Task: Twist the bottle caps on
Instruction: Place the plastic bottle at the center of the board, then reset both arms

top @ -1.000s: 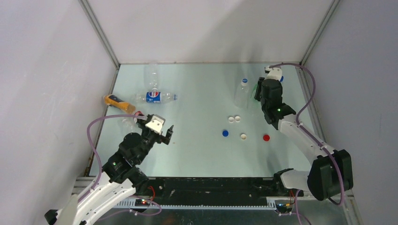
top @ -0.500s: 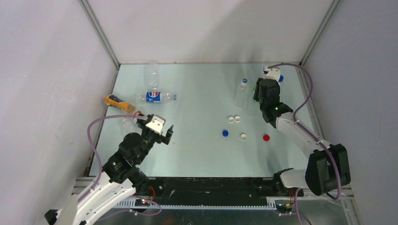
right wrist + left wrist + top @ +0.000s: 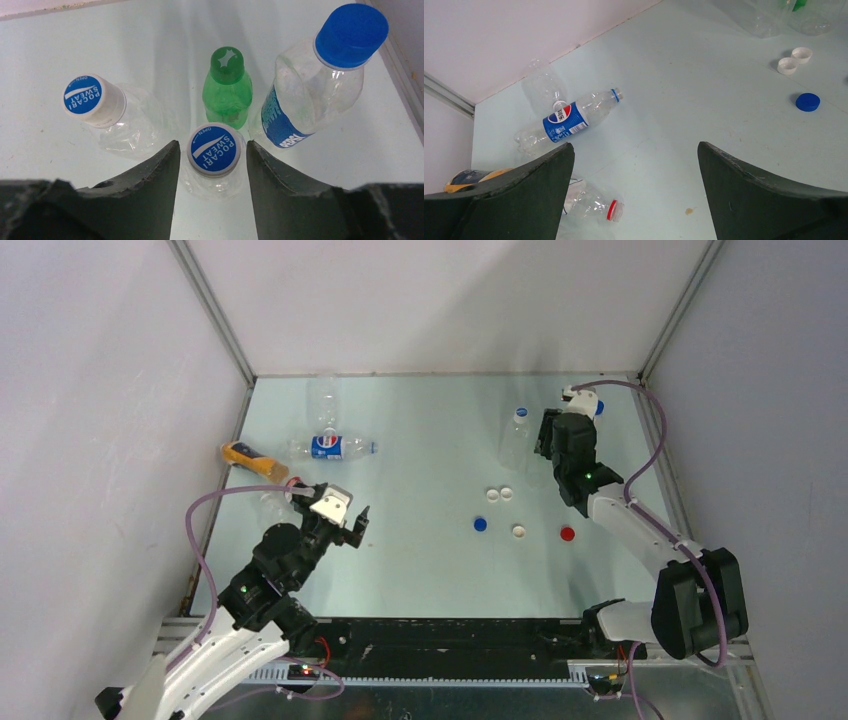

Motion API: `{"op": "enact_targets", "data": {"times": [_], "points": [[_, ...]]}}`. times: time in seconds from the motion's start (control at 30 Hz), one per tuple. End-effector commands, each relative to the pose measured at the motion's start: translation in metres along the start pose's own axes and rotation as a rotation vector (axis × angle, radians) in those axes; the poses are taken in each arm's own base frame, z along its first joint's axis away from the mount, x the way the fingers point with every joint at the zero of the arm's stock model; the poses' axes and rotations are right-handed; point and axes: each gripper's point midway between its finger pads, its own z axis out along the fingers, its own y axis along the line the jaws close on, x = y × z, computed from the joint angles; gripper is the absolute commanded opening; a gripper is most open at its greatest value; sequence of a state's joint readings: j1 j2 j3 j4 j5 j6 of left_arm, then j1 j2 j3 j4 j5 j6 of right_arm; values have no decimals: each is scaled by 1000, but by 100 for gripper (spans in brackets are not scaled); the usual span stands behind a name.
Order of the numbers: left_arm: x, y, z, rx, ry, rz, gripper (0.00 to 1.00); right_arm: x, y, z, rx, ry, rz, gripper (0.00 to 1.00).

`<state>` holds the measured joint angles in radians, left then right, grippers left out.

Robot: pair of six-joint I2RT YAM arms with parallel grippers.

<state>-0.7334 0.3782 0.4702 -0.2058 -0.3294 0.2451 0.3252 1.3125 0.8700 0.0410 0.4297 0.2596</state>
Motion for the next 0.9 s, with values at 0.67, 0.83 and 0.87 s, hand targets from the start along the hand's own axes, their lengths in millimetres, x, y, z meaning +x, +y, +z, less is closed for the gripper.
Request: {"op": "enact_targets", "data": {"times": [0.67,0.83,0.87], "points": [[-64,36,-40,-76,-134,-94,100,-93,-17,-172,-290,-311,78,99],[-90,64,-72,-149,-197,-130,100,-117,-49,-244,-305,-469,152,99],[-93,68,-76,-160,-203,-134,100,-116,-54,-249,-297,-469,155,99]]}}
